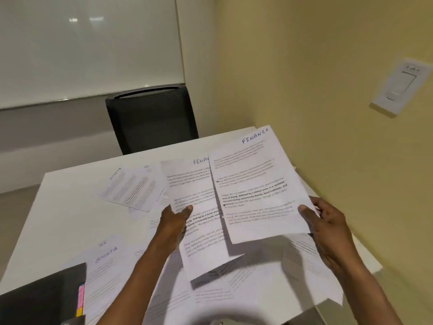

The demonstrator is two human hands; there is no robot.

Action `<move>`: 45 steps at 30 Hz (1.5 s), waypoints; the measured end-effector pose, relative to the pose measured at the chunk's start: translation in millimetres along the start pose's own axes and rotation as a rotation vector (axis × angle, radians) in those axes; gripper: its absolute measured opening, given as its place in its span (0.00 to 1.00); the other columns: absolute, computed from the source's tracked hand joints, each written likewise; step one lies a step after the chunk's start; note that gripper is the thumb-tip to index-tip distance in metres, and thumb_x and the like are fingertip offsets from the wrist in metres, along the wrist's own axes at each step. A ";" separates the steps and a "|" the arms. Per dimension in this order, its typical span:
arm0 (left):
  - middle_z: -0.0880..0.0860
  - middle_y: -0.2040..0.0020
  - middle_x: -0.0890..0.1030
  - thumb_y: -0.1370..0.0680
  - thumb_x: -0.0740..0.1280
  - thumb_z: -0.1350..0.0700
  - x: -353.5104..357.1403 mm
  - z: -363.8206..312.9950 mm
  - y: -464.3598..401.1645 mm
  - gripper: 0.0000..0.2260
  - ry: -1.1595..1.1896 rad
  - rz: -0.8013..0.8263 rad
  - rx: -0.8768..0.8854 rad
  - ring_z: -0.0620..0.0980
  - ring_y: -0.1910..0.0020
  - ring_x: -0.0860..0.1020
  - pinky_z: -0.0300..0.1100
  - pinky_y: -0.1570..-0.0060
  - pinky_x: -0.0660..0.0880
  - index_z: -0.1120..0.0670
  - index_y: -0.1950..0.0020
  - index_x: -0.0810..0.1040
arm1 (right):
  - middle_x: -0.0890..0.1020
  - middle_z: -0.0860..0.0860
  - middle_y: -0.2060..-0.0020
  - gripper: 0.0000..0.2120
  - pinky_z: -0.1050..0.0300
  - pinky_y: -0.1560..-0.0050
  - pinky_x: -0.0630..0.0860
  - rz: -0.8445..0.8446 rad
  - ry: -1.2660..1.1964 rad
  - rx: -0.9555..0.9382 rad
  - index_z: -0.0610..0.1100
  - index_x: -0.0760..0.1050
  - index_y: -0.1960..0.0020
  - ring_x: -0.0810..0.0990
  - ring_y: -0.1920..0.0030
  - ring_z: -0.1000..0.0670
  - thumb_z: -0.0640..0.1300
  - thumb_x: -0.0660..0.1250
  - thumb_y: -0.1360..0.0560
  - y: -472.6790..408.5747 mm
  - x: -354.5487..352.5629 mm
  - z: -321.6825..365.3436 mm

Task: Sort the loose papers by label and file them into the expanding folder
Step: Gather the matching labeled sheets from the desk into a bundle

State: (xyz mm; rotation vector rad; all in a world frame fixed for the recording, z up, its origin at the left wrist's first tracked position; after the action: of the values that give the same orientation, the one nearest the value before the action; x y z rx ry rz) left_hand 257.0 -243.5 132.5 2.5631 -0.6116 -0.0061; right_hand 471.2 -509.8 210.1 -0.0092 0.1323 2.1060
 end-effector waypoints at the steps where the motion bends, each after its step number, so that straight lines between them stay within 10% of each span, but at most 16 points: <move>1: 0.55 0.52 0.85 0.20 0.67 0.63 -0.3 0.7 3.7 0.15 -0.002 0.034 -0.009 0.43 0.71 0.80 0.35 0.69 0.78 0.60 0.33 0.76 | 0.85 0.49 0.49 0.10 0.44 0.44 0.78 0.019 -0.023 0.026 0.48 0.81 0.45 0.85 0.49 0.45 0.38 0.64 0.21 6.0 6.7 -9.3; 5: 0.54 0.51 0.86 0.20 0.67 0.64 -6.2 4.1 18.3 0.15 -0.004 0.118 -0.029 0.55 0.53 0.85 0.47 0.58 0.82 0.59 0.33 0.76 | 0.86 0.51 0.50 0.09 0.40 0.45 0.79 0.065 0.017 0.072 0.49 0.80 0.44 0.85 0.49 0.45 0.39 0.65 0.21 27.3 28.0 -30.9; 12: 0.56 0.50 0.86 0.21 0.70 0.60 -16.9 3.5 43.8 0.12 -0.025 0.177 -0.008 0.56 0.51 0.85 0.48 0.55 0.81 0.57 0.37 0.79 | 0.85 0.53 0.53 0.08 0.51 0.49 0.76 0.239 0.336 0.127 0.51 0.79 0.46 0.83 0.48 0.49 0.45 0.70 0.25 41.3 44.3 -25.0; 18: 0.58 0.50 0.86 0.23 0.72 0.59 -9.4 2.5 56.7 0.12 -0.031 0.214 0.014 0.54 0.56 0.85 0.45 0.58 0.80 0.58 0.40 0.80 | 0.75 0.52 0.42 0.33 0.50 0.40 0.72 0.382 0.336 0.261 0.48 0.66 0.29 0.74 0.41 0.49 0.58 0.73 0.29 12.7 54.5 -9.3; 24: 0.64 0.47 0.84 0.22 0.70 0.61 7.4 -4.8 54.0 0.08 -0.102 0.240 0.036 0.59 0.52 0.84 0.51 0.52 0.81 0.62 0.44 0.82 | 0.85 0.47 0.46 0.13 0.58 0.52 0.81 0.514 0.075 0.206 0.42 0.78 0.42 0.85 0.50 0.51 0.36 0.71 0.26 -14.1 90.5 -5.6; 31: 0.56 0.54 0.86 0.25 0.53 0.29 33.5 -0.1 42.2 0.29 0.000 -0.008 -0.020 0.59 0.52 0.84 0.53 0.48 0.81 0.50 0.45 0.81 | 0.85 0.49 0.50 0.12 0.70 0.64 0.76 0.389 0.123 0.175 0.45 0.79 0.47 0.83 0.59 0.60 0.33 0.71 0.27 -46.2 97.9 -44.4; 36: 0.43 0.55 0.87 0.43 0.73 0.25 55.2 -1.2 33.9 0.36 -0.187 -0.046 0.304 0.45 0.55 0.85 0.40 0.58 0.80 0.48 0.47 0.82 | 0.84 0.52 0.50 0.12 0.70 0.61 0.76 0.366 0.108 0.072 0.46 0.77 0.42 0.83 0.50 0.55 0.38 0.70 0.25 -73.3 90.5 -54.8; 40: 0.37 0.61 0.85 0.25 0.73 0.50 67.7 7.1 18.1 0.06 -0.141 -0.120 0.341 0.46 0.53 0.83 0.38 0.61 0.77 0.46 0.50 0.80 | 0.83 0.56 0.48 0.16 0.72 0.58 0.75 0.378 0.091 0.006 0.49 0.75 0.39 0.80 0.50 0.61 0.40 0.71 0.25 -92.9 82.8 -57.4; 45: 0.42 0.57 0.86 0.29 0.78 0.59 69.4 32.0 18.3 0.13 -0.107 -0.137 0.276 0.44 0.55 0.84 0.40 0.56 0.79 0.48 0.48 0.82 | 0.83 0.56 0.48 0.18 0.68 0.56 0.78 0.457 0.142 0.042 0.50 0.74 0.39 0.81 0.48 0.58 0.42 0.73 0.26 -101.4 76.2 -91.5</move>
State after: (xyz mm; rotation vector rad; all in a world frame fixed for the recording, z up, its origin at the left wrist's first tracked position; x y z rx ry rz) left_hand 307.9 -302.1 120.7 2.8838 -0.5043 -0.1138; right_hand 514.6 -402.1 105.3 -0.1133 0.2866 2.5578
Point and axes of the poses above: each hand's wrist, its own y-axis away from the middle knuckle, its own x-axis out of the palm, z = x × y, the point moved 5 cm from there along -y, towards the middle knuckle
